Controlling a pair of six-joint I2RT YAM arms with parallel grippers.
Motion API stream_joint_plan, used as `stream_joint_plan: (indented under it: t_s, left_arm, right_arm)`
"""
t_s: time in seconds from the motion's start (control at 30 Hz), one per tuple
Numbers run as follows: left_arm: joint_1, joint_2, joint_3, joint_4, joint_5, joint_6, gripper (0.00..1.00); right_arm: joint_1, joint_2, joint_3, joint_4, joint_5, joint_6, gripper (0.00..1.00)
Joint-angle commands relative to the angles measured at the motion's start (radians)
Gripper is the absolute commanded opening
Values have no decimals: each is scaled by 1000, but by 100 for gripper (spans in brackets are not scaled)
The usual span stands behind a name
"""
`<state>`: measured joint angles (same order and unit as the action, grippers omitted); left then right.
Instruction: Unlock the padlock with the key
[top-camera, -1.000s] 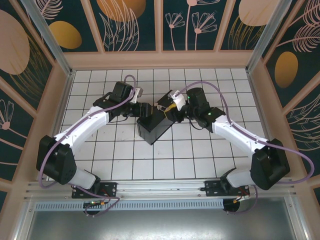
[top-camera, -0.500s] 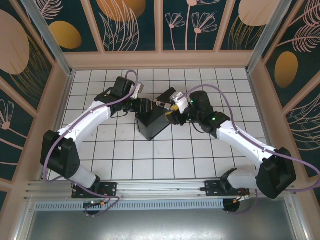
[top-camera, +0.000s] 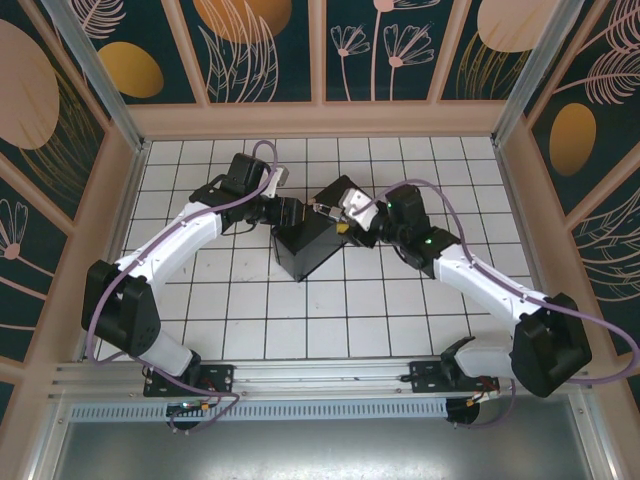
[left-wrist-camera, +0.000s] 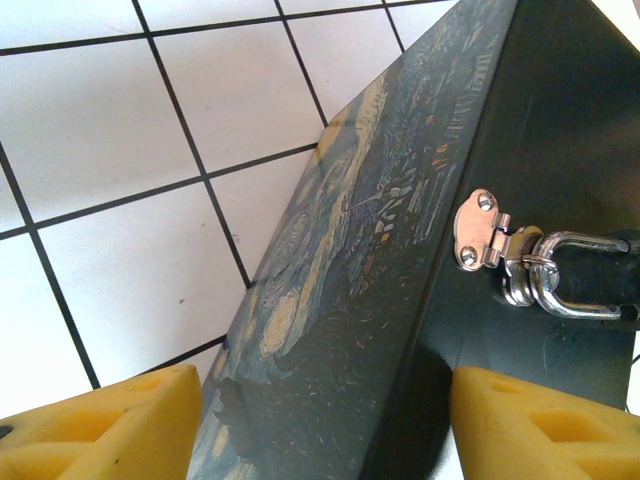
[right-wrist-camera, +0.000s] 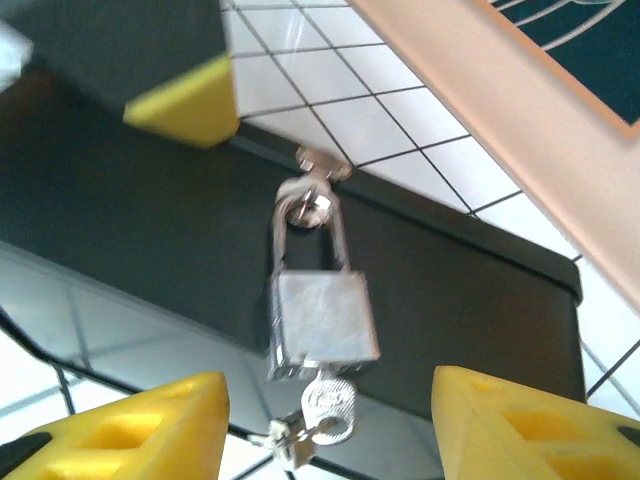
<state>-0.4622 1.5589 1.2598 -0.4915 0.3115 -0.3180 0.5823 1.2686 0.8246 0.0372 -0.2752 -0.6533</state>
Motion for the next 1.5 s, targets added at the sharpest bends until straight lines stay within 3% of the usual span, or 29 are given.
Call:
stream_joint_plan:
  t_s: [0.0, 0.1, 0.3, 0.47, 0.77, 1.1, 1.4, 1.47]
  left_arm:
    - [8, 16, 13, -59, -14, 28, 66]
    - [9, 18, 18, -67, -9, 37, 66]
    - [8, 24, 21, -69, -4, 45, 66]
    - [8, 29, 26, -71, 1, 48, 66]
    - [8, 29, 16, -66, 7, 51, 66]
    - [8, 30, 13, -65, 20, 59, 65]
    - [8, 22, 1, -61, 31, 67, 65]
    - [8, 20, -1, -56, 37, 65, 65]
  right_arm:
    - [14, -3, -42, 104, 51, -213, 57]
    - [48, 21, -69, 177, 162, -317, 57]
    - [89, 23, -138, 368, 260, -447, 58]
    - [104, 35, -138, 399, 256, -493, 56]
    - [107, 58, -117, 346, 248, -501, 41]
    - [108, 44, -83, 299, 192, -424, 23]
    - [79, 26, 3, 156, 85, -181, 21]
    - [79, 24, -4, 161, 83, -156, 26]
